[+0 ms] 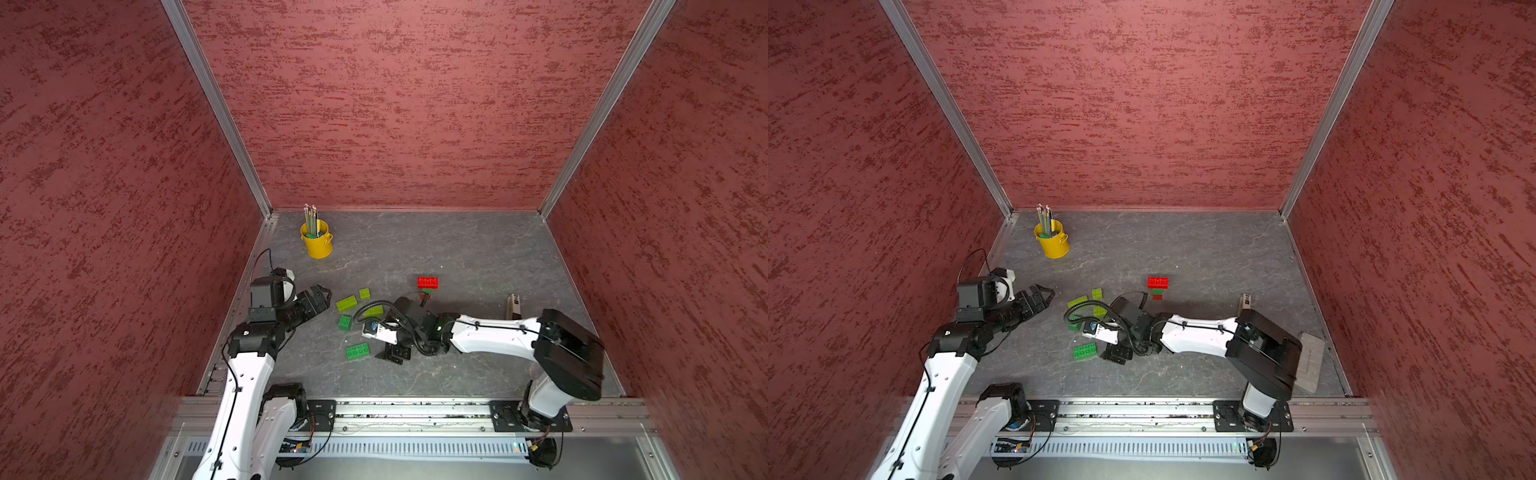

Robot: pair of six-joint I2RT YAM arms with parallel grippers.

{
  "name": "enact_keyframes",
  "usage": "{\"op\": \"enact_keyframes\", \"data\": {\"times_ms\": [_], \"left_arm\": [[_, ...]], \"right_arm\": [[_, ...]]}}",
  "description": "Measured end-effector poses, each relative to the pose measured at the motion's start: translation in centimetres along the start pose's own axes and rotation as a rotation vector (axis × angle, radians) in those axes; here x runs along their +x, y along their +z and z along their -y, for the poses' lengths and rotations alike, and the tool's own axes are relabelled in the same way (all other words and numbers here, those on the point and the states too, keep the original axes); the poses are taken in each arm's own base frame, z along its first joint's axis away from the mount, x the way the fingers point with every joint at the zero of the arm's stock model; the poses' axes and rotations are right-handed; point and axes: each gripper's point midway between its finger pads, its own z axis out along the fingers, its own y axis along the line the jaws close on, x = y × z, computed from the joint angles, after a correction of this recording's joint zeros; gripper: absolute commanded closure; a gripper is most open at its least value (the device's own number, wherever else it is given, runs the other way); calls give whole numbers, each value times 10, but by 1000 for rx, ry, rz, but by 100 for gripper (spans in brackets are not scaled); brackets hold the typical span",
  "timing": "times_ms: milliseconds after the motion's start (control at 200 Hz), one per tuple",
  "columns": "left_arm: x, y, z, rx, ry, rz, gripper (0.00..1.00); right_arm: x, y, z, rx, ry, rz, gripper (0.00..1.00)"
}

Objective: Assemble a spoon with lego
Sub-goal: Pick up the lego brick from the center of the board.

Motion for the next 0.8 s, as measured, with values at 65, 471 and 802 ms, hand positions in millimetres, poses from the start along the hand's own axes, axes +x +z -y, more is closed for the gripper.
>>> {"op": "enact_keyframes", "data": {"times_ms": [65, 471, 802], "left_arm": [[0, 3, -4, -7, -21, -14, 0], [0, 10, -10, -4, -67, -52, 0], [1, 12, -10, 3, -69, -57, 0]], "right_arm": [[3, 9, -2, -15, -21, 1, 25], [-17, 49, -1, -88, -114, 48, 31], [-22, 65, -6, -149, -169, 46, 45]]}}
